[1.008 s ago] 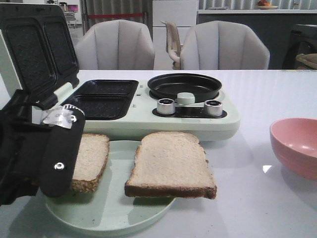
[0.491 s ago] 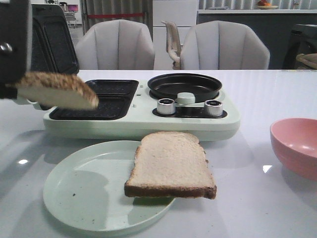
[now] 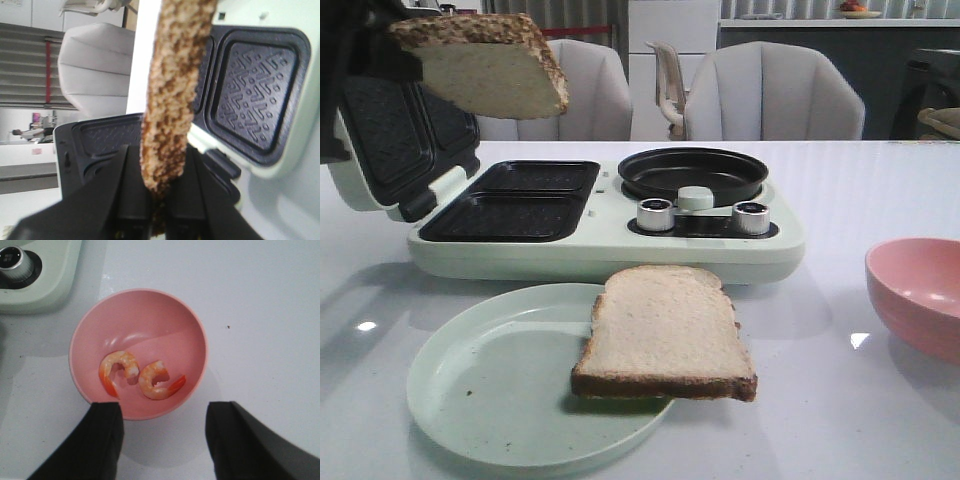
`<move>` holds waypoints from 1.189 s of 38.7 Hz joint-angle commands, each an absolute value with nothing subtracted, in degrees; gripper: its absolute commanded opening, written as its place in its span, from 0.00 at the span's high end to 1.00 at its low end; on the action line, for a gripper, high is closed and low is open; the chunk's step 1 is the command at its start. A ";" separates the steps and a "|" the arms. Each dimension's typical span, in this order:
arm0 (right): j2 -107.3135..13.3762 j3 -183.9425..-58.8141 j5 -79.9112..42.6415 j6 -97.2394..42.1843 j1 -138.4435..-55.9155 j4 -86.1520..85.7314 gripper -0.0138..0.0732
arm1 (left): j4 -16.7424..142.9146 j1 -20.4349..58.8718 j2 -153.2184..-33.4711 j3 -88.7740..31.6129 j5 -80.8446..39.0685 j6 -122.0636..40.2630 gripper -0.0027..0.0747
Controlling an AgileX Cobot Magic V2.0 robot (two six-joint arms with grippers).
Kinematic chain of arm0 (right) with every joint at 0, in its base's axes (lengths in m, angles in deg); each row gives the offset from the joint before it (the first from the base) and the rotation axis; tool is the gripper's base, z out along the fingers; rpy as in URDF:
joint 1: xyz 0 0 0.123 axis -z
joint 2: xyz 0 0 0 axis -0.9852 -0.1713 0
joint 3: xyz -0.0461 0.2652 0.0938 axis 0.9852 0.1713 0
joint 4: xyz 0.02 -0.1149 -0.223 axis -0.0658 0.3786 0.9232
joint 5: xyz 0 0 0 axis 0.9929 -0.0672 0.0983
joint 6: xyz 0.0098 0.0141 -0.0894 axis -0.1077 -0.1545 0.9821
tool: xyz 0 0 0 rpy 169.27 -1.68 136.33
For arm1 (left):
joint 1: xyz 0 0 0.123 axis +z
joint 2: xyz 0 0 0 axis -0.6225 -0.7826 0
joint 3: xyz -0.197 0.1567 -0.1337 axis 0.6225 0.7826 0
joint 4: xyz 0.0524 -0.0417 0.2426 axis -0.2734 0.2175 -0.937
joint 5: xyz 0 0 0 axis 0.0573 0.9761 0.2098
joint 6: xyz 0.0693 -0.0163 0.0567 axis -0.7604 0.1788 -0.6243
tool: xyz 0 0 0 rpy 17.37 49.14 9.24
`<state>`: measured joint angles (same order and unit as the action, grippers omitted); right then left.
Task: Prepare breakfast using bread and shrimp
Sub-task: 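Carry the bread slice over the sandwich maker well and lower it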
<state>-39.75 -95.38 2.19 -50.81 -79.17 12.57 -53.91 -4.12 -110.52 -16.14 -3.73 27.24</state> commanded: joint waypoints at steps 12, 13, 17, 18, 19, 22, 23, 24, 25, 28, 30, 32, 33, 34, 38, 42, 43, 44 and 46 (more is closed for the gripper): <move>-39.37 -97.28 -1.20 -50.59 -78.97 12.79 0.29 | -56.33 5.74 -126.82 -35.91 -8.19 28.13 0.84; -39.37 -97.28 -1.20 -50.59 -78.97 12.79 0.29 | -56.33 6.18 -128.12 -37.39 -8.84 28.13 0.84; -39.37 -97.28 -1.20 -50.59 -78.97 12.79 0.29 | -56.33 8.37 -132.39 -42.25 -12.33 28.13 0.84; -39.37 -97.28 -1.20 -50.59 -78.97 12.79 0.29 | -56.33 9.01 -133.27 -43.56 -13.46 28.13 0.84; -39.37 -97.28 -1.20 -50.59 -78.97 12.79 0.29 | -56.33 9.66 -134.41 -44.53 -14.21 28.13 0.84; -39.37 -97.28 -1.20 -50.59 -78.97 12.79 0.29 | -56.33 11.17 -137.37 -47.82 -16.23 28.03 0.84; -39.37 -97.28 -1.20 -50.59 -78.97 12.79 0.29 | -56.33 11.85 -138.67 -49.24 -16.69 28.03 0.84; -39.37 -97.28 -1.20 -50.59 -78.97 12.79 0.29 | -56.33 12.35 -139.44 -50.04 -16.78 28.03 0.84; -39.37 -97.28 -1.20 -50.59 -78.97 12.79 0.29 | -56.33 12.69 -140.45 -51.06 -17.05 28.03 0.84; -39.37 -97.28 -1.20 -50.59 -78.97 12.79 0.29 | -56.33 13.72 -142.86 -53.27 -18.06 28.03 0.84; -39.37 -97.28 -1.20 -50.59 -78.97 12.79 0.29 | -56.33 14.29 -144.46 -54.54 -18.17 28.03 0.84; -39.37 -97.28 -1.20 -50.59 -78.97 12.79 0.29 | -56.33 14.71 -145.92 -55.38 -18.05 27.90 0.84; -39.37 -97.28 -1.20 -50.59 -78.97 12.79 0.29 | -56.33 14.89 -146.60 -55.76 -17.92 27.76 0.84; -39.37 -97.28 -1.20 -50.59 -78.97 12.79 0.29 | -56.33 15.04 -147.12 -56.01 -17.92 27.66 0.84; -39.37 -97.28 -1.20 -50.59 -78.97 12.79 0.29 | -56.33 15.84 -149.00 -56.25 -17.64 27.66 0.84; -39.37 -97.28 -1.20 -50.59 -78.97 12.79 0.29 | -56.33 16.71 -150.10 -56.25 -17.51 27.66 0.84; -39.37 -97.28 -1.20 -50.59 -78.97 12.79 0.29 | -56.33 16.86 -150.36 -56.25 -17.51 27.66 0.84; -39.37 -97.28 -1.20 -50.59 -78.97 12.79 0.29 | -56.33 17.11 -150.47 -56.25 -17.51 27.66 0.84; -39.37 -97.28 -1.20 -50.59 -78.97 12.79 0.29 | -56.33 17.25 -150.48 -56.25 -17.51 27.66 0.84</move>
